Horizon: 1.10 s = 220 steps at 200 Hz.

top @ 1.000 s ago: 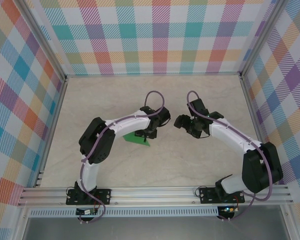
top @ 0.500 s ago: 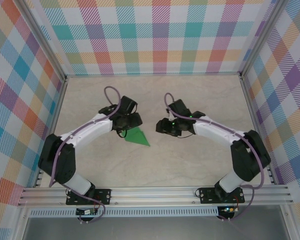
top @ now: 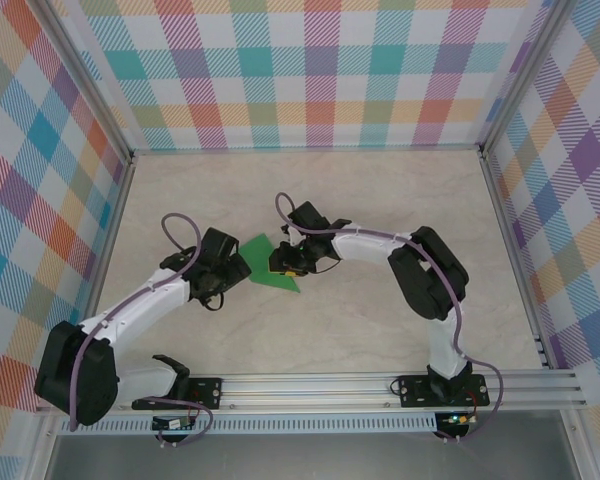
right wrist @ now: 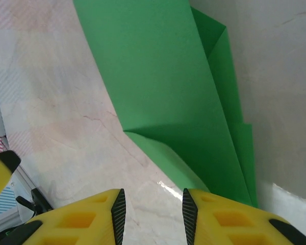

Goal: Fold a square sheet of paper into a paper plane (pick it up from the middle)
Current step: Turn over the paper at the center of the table, then fold the wing for the fifth time at the center of the table.

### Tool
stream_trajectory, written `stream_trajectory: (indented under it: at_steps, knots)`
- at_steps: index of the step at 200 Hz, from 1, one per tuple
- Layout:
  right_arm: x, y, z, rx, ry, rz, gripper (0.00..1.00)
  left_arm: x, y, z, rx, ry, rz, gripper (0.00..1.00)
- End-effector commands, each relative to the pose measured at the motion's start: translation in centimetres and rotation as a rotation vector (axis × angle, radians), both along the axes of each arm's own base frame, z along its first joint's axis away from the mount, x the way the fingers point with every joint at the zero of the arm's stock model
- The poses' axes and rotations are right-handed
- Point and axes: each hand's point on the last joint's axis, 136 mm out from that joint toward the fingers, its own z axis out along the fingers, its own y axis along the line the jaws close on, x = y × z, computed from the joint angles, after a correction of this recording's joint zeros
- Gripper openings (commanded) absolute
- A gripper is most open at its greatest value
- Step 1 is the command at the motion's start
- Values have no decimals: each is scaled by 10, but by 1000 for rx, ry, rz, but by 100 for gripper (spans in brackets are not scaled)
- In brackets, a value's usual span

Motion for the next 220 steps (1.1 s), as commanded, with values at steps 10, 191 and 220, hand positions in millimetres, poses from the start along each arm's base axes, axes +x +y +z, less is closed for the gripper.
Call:
stream_trajectory:
  at_steps: [10, 191, 220]
  knots:
    - [5, 8, -7, -15, 16, 2, 36, -1, 7, 0, -5, -17, 35, 90]
    - [-30, -26, 13, -23, -61, 118, 35, 5, -25, 12, -178, -106, -70, 98]
    - [-25, -26, 10, -12, -56, 97, 35, 1, -28, 9, -199, -90, -78, 100]
